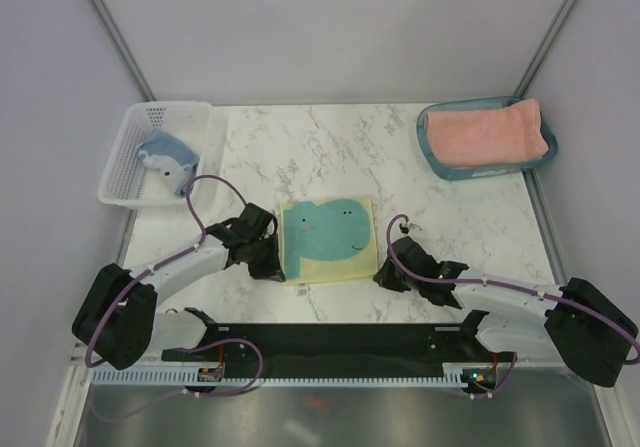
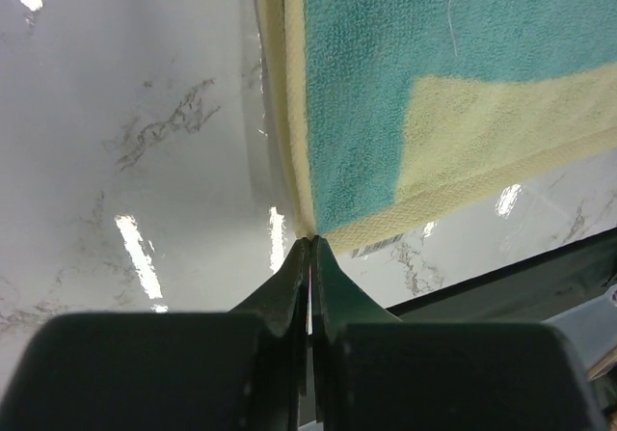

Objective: Fold and stack the towels
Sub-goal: Fold the towel

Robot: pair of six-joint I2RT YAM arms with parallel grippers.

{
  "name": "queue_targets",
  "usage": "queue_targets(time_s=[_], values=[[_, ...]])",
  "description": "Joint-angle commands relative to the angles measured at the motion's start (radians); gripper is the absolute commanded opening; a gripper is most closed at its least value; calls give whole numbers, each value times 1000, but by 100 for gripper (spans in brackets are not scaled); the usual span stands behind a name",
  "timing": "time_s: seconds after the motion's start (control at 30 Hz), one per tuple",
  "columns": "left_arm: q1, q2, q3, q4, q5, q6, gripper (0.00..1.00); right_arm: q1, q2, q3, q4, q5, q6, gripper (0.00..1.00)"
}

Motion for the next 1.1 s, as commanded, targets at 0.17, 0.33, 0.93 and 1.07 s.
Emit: queue_targets(time_s=[0.17, 0.33, 0.93, 1.07], values=[[-43, 46, -3, 1, -12, -28, 2, 5, 3, 3, -51, 26, -1, 0], [-49, 34, 16, 1, 2, -28, 4, 7, -78, 54, -151, 9, -20, 0], [-49, 85, -3, 9, -21, -13, 2, 5, 86, 148, -146, 62, -67, 0], [-49, 91, -6, 12, -26, -13, 2, 8, 57, 57, -123, 62, -37, 0]])
